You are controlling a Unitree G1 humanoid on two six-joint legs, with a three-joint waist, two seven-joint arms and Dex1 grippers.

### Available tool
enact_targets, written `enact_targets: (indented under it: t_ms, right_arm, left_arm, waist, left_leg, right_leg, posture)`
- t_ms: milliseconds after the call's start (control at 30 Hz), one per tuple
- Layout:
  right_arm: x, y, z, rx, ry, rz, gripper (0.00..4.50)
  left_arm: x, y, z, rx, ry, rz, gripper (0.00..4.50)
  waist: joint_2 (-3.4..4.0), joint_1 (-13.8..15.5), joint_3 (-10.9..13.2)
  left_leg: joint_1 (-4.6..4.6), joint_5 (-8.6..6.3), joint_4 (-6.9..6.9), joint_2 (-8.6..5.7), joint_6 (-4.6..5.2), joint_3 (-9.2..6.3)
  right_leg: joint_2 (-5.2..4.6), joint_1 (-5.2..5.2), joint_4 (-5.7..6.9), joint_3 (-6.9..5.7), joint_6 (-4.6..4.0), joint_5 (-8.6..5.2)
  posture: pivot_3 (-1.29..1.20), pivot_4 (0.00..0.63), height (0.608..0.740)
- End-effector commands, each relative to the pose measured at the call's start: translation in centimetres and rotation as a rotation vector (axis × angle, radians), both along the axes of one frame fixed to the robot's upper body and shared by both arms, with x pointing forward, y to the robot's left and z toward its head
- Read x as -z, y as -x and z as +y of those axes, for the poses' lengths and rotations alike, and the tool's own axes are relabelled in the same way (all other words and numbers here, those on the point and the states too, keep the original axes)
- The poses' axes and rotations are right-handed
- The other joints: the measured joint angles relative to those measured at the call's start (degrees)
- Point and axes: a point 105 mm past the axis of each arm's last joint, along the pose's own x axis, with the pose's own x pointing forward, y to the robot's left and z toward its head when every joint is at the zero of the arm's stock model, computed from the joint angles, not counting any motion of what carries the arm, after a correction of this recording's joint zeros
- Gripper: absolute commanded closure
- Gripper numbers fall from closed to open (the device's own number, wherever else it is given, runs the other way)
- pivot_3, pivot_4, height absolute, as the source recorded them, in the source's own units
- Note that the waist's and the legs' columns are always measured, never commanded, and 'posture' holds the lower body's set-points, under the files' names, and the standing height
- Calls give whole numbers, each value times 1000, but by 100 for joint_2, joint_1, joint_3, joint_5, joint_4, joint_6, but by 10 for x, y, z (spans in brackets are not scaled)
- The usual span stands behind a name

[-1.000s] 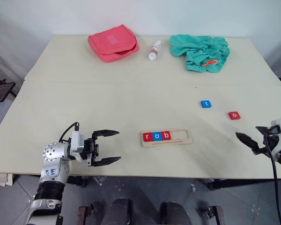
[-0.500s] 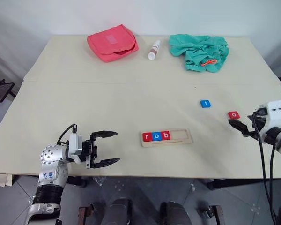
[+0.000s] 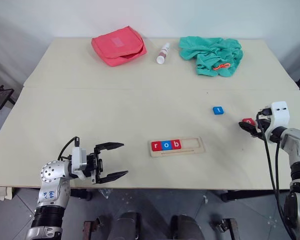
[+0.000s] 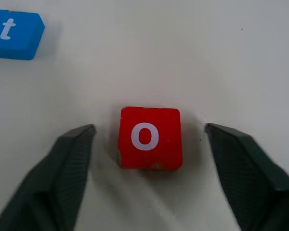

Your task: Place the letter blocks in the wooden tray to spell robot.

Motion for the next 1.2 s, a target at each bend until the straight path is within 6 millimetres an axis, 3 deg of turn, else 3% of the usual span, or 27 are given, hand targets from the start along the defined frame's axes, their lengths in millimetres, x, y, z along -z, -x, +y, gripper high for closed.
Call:
enact_targets:
  t_ms: [33,133,167,333,500,767,900,1200]
  right_arm:
    - [3,0,0,1,5,7,1958]
    - [4,0,-2,17,6,-5,2983]
    - [1,1,-3,29,6,-24,3053]
    - [-10,13,3,58,-1,-79,3043]
    - [-14,46,39,48,-22,-107,3043]
    - [1,88,89,58,-91,-77,3043]
    - [12,95,94,92,-116,-55,3043]
    - [12,98,94,85,-126,-68,21]
  left_arm:
    - [-7,3,1,-6,11,-31,0]
    - [-7,2,1,-8,11,-31,0]
    - [-8,1,1,-7,11,-32,0]
    - [-8,-1,1,4,8,-34,0]
    - [-8,-3,0,31,5,-27,0]
    - [-10,-9,-3,77,-6,-21,0]
    - [-12,-13,-7,105,-5,-24,0]
    - [-12,-12,-7,112,-6,-27,0]
  waist:
    - [0,6,0]
    - [0,8,0]
    - [0,8,0]
    - [0,51,0]
    - [3,71,-1]
    - [5,67,-1]
    - [6,73,-1]
    - [6,53,-1]
  left_leg:
    - [0,0,1,0,0,-1]
    - [0,0,2,0,0,-1]
    - [0,0,2,-1,0,-1]
    - [-1,0,1,-1,0,-5]
    - [-3,0,-4,0,0,-6]
    - [1,0,-5,-1,-1,-4]
    - [1,-1,-7,-7,-1,-10]
    - [4,0,-11,-6,-1,-2]
  right_leg:
    - [0,1,0,0,0,0]
    - [0,2,0,0,0,0]
    - [0,2,0,0,0,0]
    - [0,1,0,-3,0,0]
    - [0,-1,0,-2,0,0]
    - [2,-5,3,11,0,0]
    - [2,-5,6,13,0,0]
    - [4,-11,10,21,0,0]
  posture:
    - [0,150,740]
    - [0,150,740]
    - [0,150,740]
    - [0,150,740]
    - [0,150,740]
    - [0,150,740]
    - [0,150,740]
    - [0,150,740]
